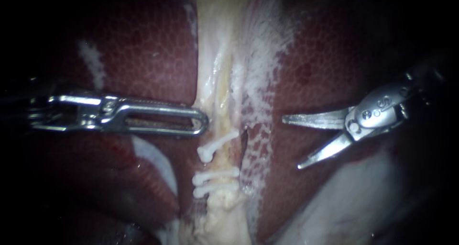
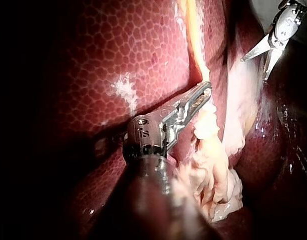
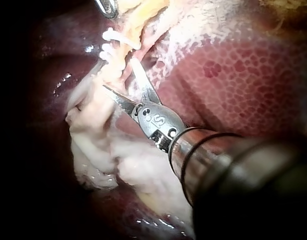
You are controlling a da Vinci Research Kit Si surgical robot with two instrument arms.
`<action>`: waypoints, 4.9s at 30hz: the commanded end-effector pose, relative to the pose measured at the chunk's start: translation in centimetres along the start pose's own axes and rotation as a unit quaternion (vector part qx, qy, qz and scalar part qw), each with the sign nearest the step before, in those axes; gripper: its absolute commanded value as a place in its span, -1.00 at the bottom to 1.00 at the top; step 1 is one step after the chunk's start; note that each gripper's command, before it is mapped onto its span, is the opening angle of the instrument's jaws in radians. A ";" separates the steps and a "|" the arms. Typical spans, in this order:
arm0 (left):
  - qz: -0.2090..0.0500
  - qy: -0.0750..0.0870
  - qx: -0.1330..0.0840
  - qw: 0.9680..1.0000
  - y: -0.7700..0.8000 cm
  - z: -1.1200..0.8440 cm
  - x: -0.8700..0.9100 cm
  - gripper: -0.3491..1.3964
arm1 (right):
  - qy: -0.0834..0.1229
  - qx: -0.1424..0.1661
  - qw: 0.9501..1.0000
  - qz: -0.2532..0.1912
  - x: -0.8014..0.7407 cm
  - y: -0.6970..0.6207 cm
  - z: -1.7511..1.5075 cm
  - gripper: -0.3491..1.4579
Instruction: Go to the cutting position left tube
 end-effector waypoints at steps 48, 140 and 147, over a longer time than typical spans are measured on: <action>-0.012 -0.015 0.006 1.000 -0.34 -0.54 -0.44 -1.00 | -0.016 0.112 0.991 0.078 -0.27 -0.24 1.28 0.87; -0.012 -0.015 0.005 1.000 -0.36 -0.55 -0.42 -1.00 | 0.012 0.183 0.957 0.224 -0.07 -0.13 1.82 0.41; -0.012 -0.015 0.005 1.000 -0.36 -0.54 -0.41 -1.00 | 0.012 0.183 0.957 0.227 -0.08 -0.11 1.82 0.32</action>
